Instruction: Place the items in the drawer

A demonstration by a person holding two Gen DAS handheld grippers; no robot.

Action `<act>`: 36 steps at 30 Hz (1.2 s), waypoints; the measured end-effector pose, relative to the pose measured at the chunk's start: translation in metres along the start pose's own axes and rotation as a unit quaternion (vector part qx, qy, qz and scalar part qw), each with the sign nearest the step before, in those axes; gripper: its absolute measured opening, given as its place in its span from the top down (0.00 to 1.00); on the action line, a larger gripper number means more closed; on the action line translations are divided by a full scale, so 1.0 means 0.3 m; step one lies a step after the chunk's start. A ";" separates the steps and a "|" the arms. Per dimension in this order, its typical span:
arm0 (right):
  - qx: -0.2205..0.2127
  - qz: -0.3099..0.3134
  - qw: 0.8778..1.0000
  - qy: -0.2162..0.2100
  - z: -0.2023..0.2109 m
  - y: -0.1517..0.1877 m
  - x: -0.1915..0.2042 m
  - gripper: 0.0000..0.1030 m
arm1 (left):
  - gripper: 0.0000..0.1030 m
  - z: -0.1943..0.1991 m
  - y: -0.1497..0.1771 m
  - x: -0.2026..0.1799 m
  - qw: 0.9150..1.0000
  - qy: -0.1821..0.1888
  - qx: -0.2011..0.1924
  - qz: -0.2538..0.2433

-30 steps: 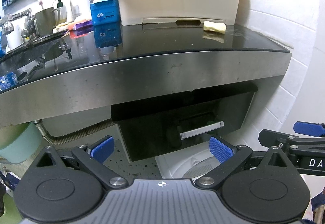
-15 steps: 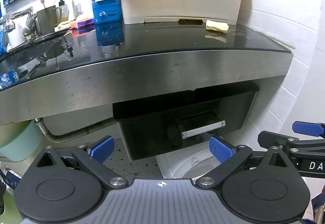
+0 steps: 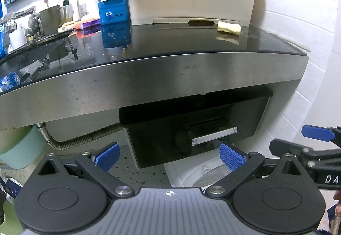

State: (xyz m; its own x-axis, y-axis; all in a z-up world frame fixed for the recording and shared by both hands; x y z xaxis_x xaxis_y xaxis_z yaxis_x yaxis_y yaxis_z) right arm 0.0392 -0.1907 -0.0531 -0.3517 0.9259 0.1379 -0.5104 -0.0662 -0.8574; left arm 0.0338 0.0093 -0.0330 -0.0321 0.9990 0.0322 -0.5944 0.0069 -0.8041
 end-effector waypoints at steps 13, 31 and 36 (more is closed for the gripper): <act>-0.005 0.024 0.999 -0.036 -0.030 0.012 -0.017 0.11 | 0.02 0.003 0.004 0.001 1.000 0.001 -0.003 0.002; 0.010 0.073 0.996 -0.047 -0.094 -0.001 -0.067 0.11 | 0.02 -0.007 0.015 -0.006 1.000 0.005 0.002 0.000; 0.014 0.127 0.991 -0.048 -0.119 -0.013 -0.054 0.11 | 0.02 -0.004 0.011 -0.005 1.000 0.006 -0.002 0.002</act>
State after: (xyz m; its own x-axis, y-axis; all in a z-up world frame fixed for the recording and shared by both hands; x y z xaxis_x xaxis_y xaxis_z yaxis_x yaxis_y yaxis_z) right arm 0.0748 -0.1922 -0.0697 -0.5445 0.8381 -0.0332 -0.4169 -0.3048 -0.8563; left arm 0.0328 0.0077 -0.0363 -0.0252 0.9994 0.0228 -0.5910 0.0035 -0.8067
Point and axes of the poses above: each gripper's, at about its wrist camera, not at the fingertips, and z roughly against the way its jaws point, x to its left, y to its underside, the point moved 4 cm from there along -z, roughly the way its jaws point, and after that the axes turned 1 degree about -y, right-handed, at the moved point
